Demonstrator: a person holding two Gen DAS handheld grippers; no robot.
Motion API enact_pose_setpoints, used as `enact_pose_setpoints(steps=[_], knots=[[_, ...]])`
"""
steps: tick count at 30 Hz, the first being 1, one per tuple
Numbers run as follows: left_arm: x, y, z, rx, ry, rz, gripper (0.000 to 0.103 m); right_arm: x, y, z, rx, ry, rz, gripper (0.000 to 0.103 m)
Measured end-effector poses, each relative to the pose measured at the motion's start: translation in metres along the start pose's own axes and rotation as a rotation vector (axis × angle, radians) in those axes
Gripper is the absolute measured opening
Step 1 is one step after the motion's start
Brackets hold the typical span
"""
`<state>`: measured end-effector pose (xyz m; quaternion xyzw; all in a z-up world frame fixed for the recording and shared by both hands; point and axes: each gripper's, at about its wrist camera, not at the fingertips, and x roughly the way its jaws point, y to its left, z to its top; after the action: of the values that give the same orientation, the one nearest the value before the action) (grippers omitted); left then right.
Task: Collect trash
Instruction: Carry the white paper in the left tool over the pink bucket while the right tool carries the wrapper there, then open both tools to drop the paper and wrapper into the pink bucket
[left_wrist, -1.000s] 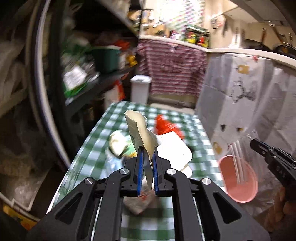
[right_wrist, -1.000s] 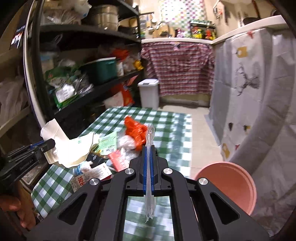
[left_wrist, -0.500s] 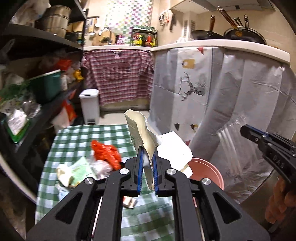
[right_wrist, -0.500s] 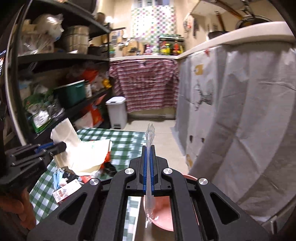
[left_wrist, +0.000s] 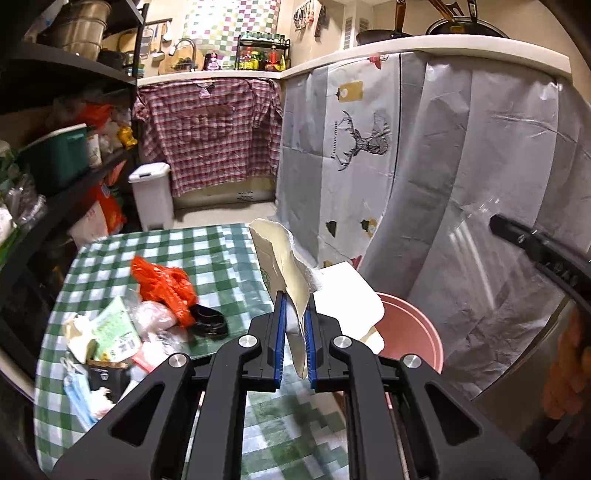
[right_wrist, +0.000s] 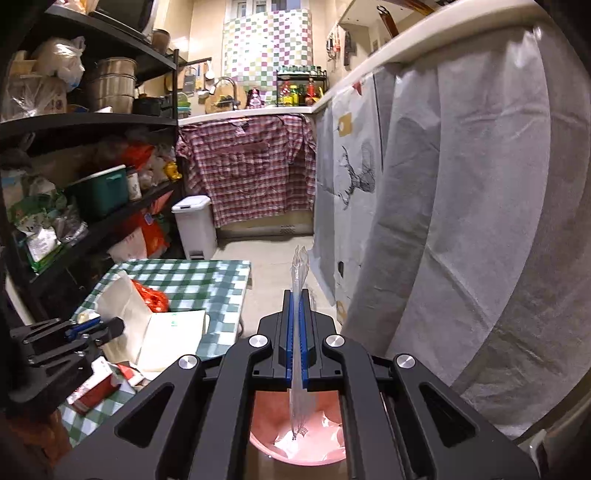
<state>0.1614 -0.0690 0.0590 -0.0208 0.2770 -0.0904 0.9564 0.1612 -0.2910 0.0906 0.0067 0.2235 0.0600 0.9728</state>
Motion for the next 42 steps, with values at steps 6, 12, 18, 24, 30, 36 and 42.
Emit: enact_pose_setpoints(steps=[6,12,18,24,30,36,42], knots=[[0.023,-0.014,-0.006,0.044,0.03,-0.034,0.009,0.029,-0.007,-0.011,0.003,0.052,0.013,0.004],[0.048,-0.023,-0.012,0.053,0.072,-0.055,0.009,0.043,-0.02,-0.014,0.054,0.095,0.01,0.004],[0.065,-0.03,-0.015,0.056,0.109,-0.083,0.01,0.05,-0.021,-0.017,0.053,0.118,0.005,0.004],[0.073,-0.037,-0.022,0.071,0.139,-0.103,0.01,0.056,-0.026,-0.019,0.069,0.134,0.005,0.004],[0.077,-0.039,-0.016,0.071,0.146,-0.118,0.04,0.06,-0.022,-0.022,0.049,0.162,-0.014,0.034],[0.076,-0.027,-0.014,0.021,0.151,-0.122,0.042,0.058,-0.029,-0.022,0.087,0.161,-0.028,0.044],[0.068,-0.015,-0.015,0.014,0.14,-0.11,0.042,0.055,-0.023,-0.023,0.054,0.136,-0.042,0.044]])
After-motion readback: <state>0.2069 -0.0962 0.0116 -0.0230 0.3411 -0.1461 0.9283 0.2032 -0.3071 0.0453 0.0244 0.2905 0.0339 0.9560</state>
